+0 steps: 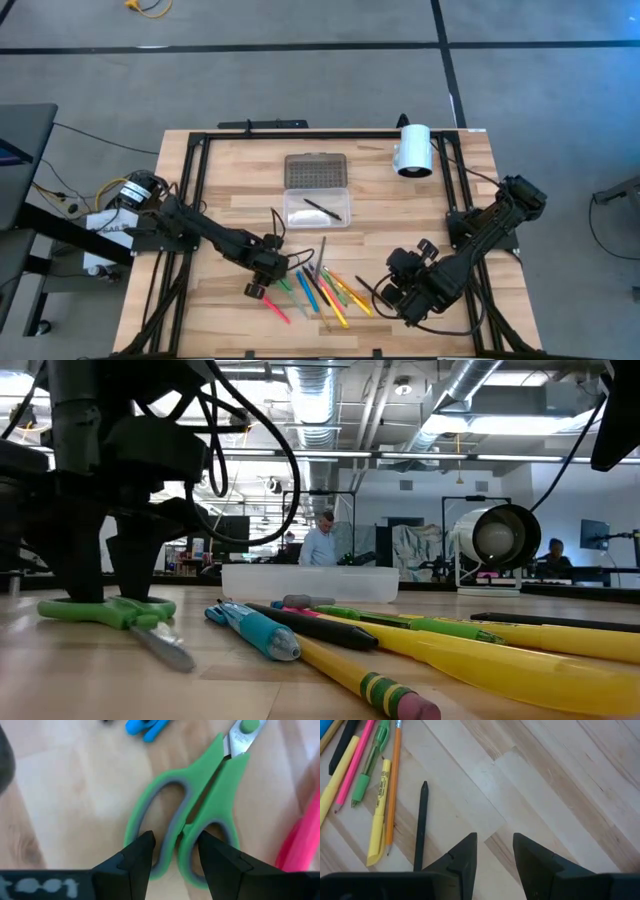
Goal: Pick & place school supplies into a supply box
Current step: Put the green scissors into the supply box
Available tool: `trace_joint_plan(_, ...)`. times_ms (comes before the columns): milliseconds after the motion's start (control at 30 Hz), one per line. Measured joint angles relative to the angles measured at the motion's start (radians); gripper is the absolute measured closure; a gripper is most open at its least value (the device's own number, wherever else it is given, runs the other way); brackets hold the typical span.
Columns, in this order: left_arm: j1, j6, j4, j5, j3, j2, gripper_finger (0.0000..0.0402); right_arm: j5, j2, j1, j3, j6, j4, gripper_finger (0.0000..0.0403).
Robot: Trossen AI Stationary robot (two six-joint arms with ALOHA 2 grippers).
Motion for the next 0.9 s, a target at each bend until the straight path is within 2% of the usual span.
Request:
trace_joint_plan(267,0.023,-0.086,-0.077,-0.01,0.003,-0.002,0.0249,0.001,0.0,0.0,0.0,-0.002,0.0,0.0282)
trace_joint_plan(767,0.024,-0.056,-0.139,-0.015,0.005,-0.006,0.0249,0.001,0.0,0.0,0.0,-0.002,-0.005,0.0282)
trace_joint_plan(900,0.024,-0.051,-0.143,-0.01,0.007,-0.006,0.0266,0.003,0.0,-0.002,0.0,-0.002,-0.007,0.0282)
